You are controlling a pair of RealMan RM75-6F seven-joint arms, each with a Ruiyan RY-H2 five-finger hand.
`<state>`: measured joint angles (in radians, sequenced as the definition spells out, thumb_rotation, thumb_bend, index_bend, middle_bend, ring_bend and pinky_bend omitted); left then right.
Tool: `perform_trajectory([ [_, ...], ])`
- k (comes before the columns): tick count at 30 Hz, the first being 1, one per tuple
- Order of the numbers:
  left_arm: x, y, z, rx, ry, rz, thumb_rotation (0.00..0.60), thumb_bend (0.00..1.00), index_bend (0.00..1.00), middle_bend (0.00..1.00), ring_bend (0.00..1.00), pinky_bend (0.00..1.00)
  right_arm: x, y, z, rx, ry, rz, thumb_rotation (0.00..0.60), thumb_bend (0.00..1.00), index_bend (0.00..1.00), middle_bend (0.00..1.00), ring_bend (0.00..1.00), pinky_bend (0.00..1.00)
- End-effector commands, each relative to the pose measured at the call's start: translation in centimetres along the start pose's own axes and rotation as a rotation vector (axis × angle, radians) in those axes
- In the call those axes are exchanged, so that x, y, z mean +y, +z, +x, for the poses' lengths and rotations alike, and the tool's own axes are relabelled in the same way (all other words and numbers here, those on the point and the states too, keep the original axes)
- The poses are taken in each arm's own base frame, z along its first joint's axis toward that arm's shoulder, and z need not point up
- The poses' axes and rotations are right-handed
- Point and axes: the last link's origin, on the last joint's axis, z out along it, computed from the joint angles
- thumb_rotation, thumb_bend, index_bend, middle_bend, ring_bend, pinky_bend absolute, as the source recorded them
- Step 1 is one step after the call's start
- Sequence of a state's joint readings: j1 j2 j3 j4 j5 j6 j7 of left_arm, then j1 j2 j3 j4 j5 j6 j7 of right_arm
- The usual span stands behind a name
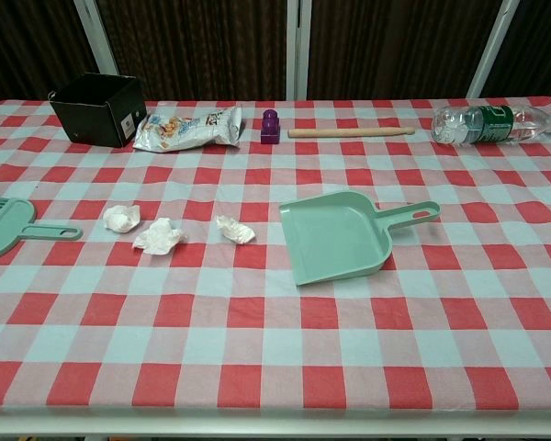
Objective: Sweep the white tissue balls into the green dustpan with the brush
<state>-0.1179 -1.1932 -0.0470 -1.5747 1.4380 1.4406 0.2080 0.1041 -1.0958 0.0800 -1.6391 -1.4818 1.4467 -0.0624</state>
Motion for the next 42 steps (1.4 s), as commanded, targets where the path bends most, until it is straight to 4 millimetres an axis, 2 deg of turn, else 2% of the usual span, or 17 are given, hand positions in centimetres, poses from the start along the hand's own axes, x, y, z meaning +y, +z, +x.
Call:
perform_trajectory([
  [1,0.1,0.1,-0.1,0.002,-0.006,0.002,0.600,0.09,0.13,0.09,0.05,0.08,-0.1,0.1,0.1,0.003,0.001,0.003,0.600,0.03,0.01,0.11,0.00,0.04],
  [8,0.6,1.0,0.1,0.007,-0.019,-0.020,0.600,0.09,0.13,0.09,0.05,0.08,-0.1,0.1,0.3,0.009,0.010,0.006,0.600,0.03,0.01,0.11,0.00,0.04],
  [11,1.3,2.2,0.4,0.022,-0.047,-0.048,0.600,0.09,0.15,0.10,0.05,0.09,-0.1,0.2,0.6,0.018,0.011,0.007,0.600,0.03,0.01,0.11,0.00,0.04],
  [13,1.7,3.4,0.5,0.016,-0.063,-0.065,0.600,0.09,0.17,0.14,0.07,0.14,0.0,0.3,0.9,0.024,0.009,0.009,0.600,0.03,0.01,0.11,0.00,0.04],
  [17,3.3,6.1,0.4,-0.021,-0.077,-0.122,0.600,0.09,0.27,0.24,0.18,0.33,0.2,0.7,1.8,0.043,-0.005,0.011,0.600,0.03,0.01,0.11,0.00,0.04],
  [22,5.8,8.8,-1.1,-0.099,-0.042,-0.184,0.600,0.11,0.37,0.32,0.36,0.65,0.2,1.0,2.5,0.065,-0.012,0.016,0.600,0.03,0.01,0.11,0.00,0.04],
  [27,8.7,10.7,-3.4,-0.171,0.090,-0.246,0.600,0.12,0.39,0.39,0.54,0.81,0.2,1.1,2.7,0.059,-0.016,0.014,0.600,0.03,0.01,0.11,0.00,0.04],
  [33,11.2,12.0,-5.5,-0.220,0.212,-0.275,0.600,0.14,0.40,0.43,0.68,0.89,0.3,1.1,2.5,0.046,-0.018,0.006,0.600,0.03,0.01,0.11,0.00,0.04],
  [42,12.6,12.5,-8.0,-0.310,0.269,-0.259,0.600,0.20,0.41,0.43,0.72,0.91,0.3,1.1,2.1,0.030,-0.013,-0.004,0.600,0.03,0.01,0.11,0.00,0.04],
])
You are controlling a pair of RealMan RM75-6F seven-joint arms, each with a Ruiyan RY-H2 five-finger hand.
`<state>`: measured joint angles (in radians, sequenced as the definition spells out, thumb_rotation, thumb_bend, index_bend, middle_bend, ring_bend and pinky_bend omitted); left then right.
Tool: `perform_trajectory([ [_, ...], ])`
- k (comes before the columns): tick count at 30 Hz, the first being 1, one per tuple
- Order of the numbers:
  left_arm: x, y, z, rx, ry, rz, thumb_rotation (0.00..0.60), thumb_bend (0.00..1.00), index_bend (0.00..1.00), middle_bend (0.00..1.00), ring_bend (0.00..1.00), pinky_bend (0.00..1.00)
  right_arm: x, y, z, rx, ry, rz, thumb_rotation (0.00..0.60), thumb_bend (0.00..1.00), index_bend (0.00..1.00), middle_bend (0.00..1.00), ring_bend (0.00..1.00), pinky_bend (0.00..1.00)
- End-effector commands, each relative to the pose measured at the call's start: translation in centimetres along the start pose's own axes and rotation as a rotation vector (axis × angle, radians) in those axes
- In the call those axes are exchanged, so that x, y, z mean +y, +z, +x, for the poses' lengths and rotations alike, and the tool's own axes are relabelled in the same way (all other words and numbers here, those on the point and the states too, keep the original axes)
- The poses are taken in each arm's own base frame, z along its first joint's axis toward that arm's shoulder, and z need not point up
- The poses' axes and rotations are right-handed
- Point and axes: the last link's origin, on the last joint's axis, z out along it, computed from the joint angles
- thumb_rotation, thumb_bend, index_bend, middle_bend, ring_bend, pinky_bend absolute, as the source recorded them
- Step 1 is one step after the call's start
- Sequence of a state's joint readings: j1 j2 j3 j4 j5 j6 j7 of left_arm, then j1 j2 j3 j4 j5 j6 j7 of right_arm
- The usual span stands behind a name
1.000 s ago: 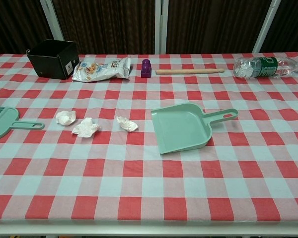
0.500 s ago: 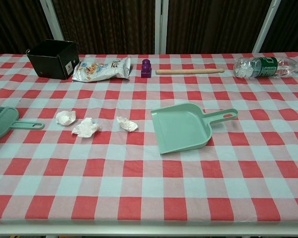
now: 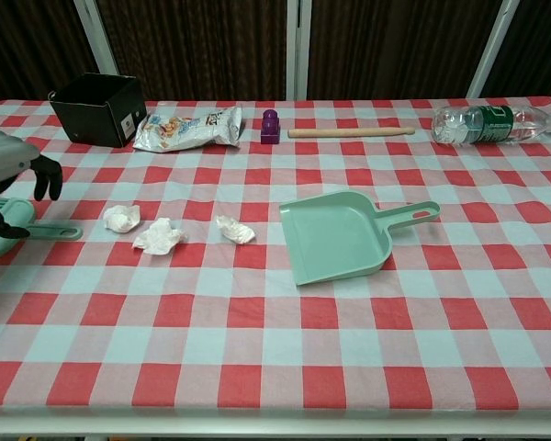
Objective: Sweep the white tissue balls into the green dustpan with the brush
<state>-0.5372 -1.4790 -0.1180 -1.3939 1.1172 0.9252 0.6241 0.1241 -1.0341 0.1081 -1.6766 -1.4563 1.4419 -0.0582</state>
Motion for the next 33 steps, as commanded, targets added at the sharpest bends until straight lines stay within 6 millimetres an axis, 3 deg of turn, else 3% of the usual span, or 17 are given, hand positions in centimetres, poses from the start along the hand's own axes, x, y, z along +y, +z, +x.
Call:
perform_trajectory([
  [1,0.6,0.6,-0.7,-0.033,0.016,-0.007,0.600,0.21,0.41,0.43,0.73,0.91,0.0,0.0,-0.1,-0.004,0.002,-0.001,0.600,0.03,0.01,0.11,0.00,0.04],
  [27,0.1,1.7,-2.1,-0.097,0.076,0.010,0.600,0.29,0.46,0.47,0.75,0.91,0.3,-0.3,-0.7,-0.018,0.013,-0.018,0.600,0.03,0.01,0.11,0.00,0.04],
  [33,0.0,2.0,-2.1,-0.068,0.065,0.008,0.600,0.36,0.55,0.52,0.78,0.91,0.3,-0.3,-1.0,-0.032,0.018,-0.017,0.600,0.03,0.01,0.12,0.00,0.04],
])
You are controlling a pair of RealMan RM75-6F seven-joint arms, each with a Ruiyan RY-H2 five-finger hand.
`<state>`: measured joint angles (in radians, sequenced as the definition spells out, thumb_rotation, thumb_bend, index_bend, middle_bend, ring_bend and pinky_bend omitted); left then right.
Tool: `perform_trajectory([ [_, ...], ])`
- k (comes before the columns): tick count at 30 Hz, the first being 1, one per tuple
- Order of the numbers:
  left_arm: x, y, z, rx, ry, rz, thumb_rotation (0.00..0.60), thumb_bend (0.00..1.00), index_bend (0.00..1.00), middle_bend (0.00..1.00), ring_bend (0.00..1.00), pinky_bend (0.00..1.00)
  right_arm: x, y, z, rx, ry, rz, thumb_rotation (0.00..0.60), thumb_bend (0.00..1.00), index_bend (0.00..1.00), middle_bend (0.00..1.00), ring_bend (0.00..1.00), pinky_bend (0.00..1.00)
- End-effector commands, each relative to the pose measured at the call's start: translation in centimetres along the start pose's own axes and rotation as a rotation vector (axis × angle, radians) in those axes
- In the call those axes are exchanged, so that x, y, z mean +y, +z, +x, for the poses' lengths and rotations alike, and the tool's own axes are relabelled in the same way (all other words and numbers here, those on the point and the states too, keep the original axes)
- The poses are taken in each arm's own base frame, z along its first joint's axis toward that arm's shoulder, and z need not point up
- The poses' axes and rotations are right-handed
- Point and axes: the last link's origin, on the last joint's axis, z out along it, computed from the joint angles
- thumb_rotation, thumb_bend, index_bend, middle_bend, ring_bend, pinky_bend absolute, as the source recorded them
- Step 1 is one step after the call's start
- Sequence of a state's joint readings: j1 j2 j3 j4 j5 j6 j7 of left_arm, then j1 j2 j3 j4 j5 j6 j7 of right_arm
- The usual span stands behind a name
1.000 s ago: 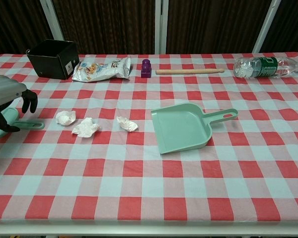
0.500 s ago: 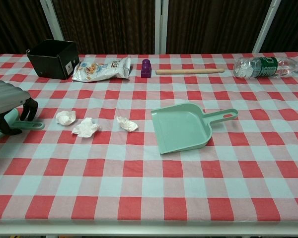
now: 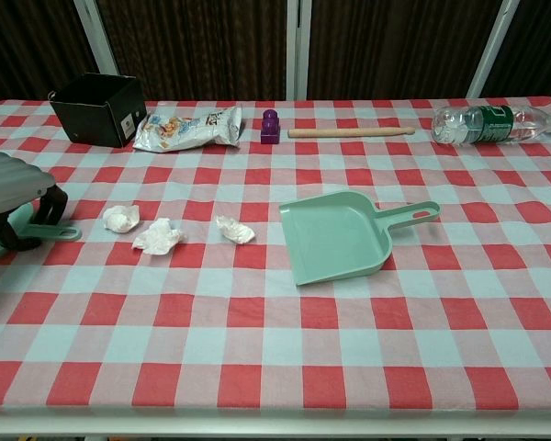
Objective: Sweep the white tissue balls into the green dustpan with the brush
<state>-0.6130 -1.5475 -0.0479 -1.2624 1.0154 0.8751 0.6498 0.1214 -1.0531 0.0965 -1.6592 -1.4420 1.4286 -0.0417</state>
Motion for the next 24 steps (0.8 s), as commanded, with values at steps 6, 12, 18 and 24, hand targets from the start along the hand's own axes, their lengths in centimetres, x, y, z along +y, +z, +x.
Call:
perform_trajectory([
  [6,-0.5,0.0,0.5,0.073,-0.056,-0.021,0.600,0.44,0.60,0.57,0.80,0.91,-1.3,0.6,-0.9,-0.067,-0.011,0.045,0.600,0.03,0.01,0.14,0.00,0.04],
  [12,-1.2,-1.4,1.8,0.135,-0.225,-0.074,0.600,0.45,0.60,0.58,0.80,0.91,-5.1,2.6,-1.8,-0.144,-0.039,0.184,0.600,0.09,0.12,0.24,0.09,0.10],
  [18,-2.2,-2.7,2.9,0.211,-0.324,-0.121,0.600,0.47,0.60,0.58,0.80,0.91,-9.8,6.5,-3.3,-0.200,-0.081,0.297,0.600,0.11,0.28,0.33,0.16,0.16],
  [24,-2.7,-3.0,3.6,0.200,-0.396,-0.162,0.600,0.47,0.60,0.58,0.80,0.91,-14.3,9.7,-6.5,-0.262,-0.126,0.363,0.600,0.16,0.35,0.36,0.18,0.17],
])
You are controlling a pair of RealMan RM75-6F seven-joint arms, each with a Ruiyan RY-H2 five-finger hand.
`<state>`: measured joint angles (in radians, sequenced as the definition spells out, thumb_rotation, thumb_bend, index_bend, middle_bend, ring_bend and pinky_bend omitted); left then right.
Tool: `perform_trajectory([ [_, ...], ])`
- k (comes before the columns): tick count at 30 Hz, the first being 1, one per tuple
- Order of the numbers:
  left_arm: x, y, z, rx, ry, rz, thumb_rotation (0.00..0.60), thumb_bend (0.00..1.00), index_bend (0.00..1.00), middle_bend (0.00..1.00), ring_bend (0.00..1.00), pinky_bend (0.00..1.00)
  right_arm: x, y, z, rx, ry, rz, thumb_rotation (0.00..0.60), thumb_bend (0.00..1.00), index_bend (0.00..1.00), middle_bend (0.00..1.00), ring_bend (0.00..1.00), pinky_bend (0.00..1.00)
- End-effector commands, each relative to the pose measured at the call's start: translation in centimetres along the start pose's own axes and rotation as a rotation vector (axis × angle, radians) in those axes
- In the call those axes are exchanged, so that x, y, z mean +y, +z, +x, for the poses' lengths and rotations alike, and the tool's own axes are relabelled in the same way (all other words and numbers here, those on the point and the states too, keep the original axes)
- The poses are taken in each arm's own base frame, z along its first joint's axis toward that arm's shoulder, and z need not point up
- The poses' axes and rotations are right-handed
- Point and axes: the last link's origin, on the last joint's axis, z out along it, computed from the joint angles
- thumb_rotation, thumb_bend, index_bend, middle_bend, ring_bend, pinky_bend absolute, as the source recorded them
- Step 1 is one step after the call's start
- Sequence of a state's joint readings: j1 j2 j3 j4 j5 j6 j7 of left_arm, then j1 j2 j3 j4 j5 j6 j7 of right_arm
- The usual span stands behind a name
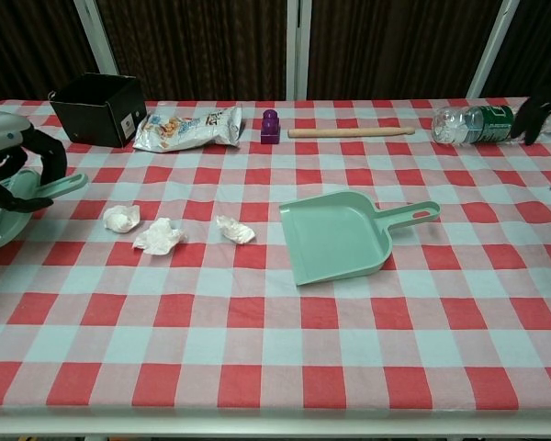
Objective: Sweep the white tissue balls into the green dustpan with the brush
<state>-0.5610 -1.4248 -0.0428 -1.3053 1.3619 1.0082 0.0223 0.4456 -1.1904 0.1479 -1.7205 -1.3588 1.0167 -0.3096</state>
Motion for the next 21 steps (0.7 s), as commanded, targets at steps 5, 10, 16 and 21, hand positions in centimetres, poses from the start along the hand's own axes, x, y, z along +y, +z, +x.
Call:
perform_trajectory([
  [5,0.3,-0.5,0.6,-0.021,-0.055,-0.042,0.600,0.47,0.60,0.58,0.80,0.91,-3.7,5.4,-2.6,-0.064,-0.062,0.052,0.600,0.16,0.36,0.36,0.18,0.17],
  [10,0.8,-0.3,0.5,-0.041,-0.065,-0.065,0.600,0.47,0.60,0.58,0.80,0.91,-5.1,7.0,-4.2,-0.092,-0.117,0.059,0.600,0.16,0.36,0.37,0.17,0.17],
  [16,1.3,-0.1,0.0,-0.050,-0.069,-0.076,0.600,0.47,0.60,0.58,0.80,0.91,-6.2,8.2,-5.8,-0.118,-0.121,0.056,0.600,0.20,0.38,0.38,0.18,0.17],
  [21,1.4,0.0,-0.3,-0.058,-0.071,-0.076,0.600,0.47,0.59,0.57,0.80,0.91,-7.0,8.9,-6.2,-0.120,-0.123,0.056,0.600,0.25,0.40,0.40,0.18,0.17],
])
